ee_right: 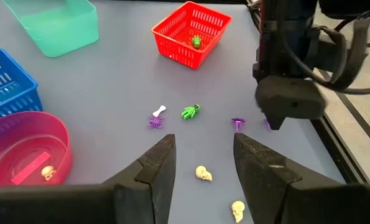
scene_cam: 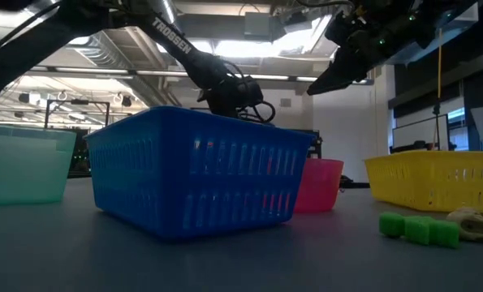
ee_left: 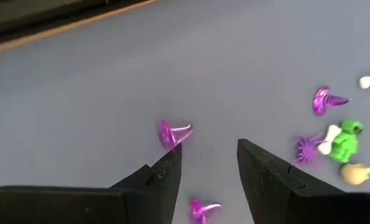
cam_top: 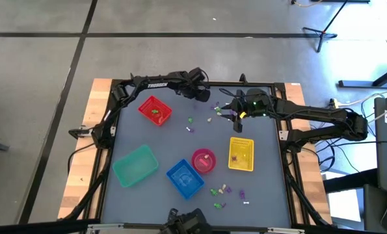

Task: Sort Halloween decoration
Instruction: Put the violet witch hat toy into the blue bin

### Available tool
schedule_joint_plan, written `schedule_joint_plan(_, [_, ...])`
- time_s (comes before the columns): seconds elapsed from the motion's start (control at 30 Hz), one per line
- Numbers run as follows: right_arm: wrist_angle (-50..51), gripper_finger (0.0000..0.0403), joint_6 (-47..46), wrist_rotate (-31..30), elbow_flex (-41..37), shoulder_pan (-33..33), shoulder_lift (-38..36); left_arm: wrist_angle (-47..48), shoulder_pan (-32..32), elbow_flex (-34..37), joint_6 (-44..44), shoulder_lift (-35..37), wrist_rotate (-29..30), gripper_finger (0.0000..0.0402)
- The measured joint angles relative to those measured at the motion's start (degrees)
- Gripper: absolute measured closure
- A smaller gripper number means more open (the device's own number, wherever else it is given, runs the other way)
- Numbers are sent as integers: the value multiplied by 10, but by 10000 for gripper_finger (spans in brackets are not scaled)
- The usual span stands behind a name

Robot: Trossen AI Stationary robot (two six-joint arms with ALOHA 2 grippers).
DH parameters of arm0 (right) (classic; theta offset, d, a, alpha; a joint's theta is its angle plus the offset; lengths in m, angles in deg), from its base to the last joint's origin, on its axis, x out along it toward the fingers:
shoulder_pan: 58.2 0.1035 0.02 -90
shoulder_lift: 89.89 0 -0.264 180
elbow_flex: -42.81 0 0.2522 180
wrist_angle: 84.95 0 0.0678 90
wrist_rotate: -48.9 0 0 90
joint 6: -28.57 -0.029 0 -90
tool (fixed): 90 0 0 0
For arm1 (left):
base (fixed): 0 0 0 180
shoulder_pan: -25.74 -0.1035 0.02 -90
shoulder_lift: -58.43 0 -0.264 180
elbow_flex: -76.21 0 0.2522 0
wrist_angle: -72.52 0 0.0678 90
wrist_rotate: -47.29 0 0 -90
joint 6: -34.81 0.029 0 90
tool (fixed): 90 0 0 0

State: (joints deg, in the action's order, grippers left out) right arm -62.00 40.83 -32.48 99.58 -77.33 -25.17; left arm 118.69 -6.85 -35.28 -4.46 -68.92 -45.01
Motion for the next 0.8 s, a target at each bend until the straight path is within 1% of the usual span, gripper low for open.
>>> schedule_joint_plan(0.17, [0, 244, 0, 0, 0, 0, 0, 2, -12, 0, -13, 0, -5, 262])
schedule_joint_plan(0.37, [0, 244, 0, 0, 0, 0, 0, 1, -21, 0, -51, -8, -46, 262])
schedule_joint_plan(0.5, [0, 244, 0, 0, 0, 0, 0, 3, -30, 0, -58, -17, -77, 262])
schedule_joint_plan(0.8, [0, 244, 1, 0, 0, 0, 0, -1, -47, 0, -123, -16, -87, 262])
